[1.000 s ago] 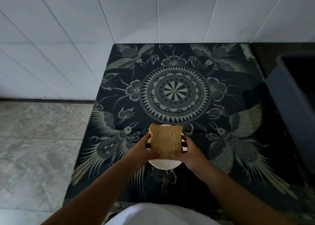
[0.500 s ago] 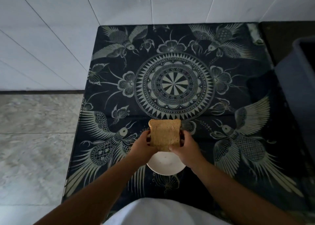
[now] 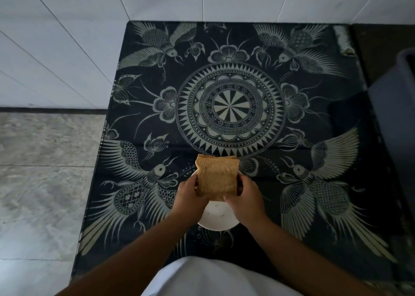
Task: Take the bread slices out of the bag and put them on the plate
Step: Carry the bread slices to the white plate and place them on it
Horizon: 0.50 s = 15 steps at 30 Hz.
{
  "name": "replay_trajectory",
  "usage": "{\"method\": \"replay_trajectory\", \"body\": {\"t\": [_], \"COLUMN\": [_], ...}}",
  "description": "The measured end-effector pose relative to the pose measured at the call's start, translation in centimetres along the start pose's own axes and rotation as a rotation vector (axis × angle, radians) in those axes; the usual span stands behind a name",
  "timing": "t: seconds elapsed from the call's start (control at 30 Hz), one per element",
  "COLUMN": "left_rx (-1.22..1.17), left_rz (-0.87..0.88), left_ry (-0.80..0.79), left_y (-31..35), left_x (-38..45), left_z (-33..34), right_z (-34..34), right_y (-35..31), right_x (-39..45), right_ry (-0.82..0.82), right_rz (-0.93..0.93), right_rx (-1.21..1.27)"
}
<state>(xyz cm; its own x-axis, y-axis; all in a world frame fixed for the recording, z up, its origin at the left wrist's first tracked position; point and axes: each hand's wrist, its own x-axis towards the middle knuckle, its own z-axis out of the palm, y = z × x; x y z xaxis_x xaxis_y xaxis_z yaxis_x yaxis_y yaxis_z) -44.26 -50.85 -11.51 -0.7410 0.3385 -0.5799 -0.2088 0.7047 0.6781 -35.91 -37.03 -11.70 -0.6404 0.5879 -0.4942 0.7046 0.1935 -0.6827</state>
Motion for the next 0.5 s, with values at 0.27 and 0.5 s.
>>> {"method": "replay_trajectory", "body": {"t": [0.27,0.5], "left_rx": [0.005,0.001], "left_rz": [0.059,0.060], "left_ry": [-0.010,-0.002], "left_y": [-0.5,-1.3], "left_x": [-1.1,-1.9], "left_z": [0.1,0.3], "right_z": [-0.1,0.0], "right_y": [0.6,1.2], "right_x": [-1.1,-2.0], "right_ry": [-0.011,-0.029], "right_rz": [-0.013,-0.016], "right_rx": [-0.009,-0.014]}}
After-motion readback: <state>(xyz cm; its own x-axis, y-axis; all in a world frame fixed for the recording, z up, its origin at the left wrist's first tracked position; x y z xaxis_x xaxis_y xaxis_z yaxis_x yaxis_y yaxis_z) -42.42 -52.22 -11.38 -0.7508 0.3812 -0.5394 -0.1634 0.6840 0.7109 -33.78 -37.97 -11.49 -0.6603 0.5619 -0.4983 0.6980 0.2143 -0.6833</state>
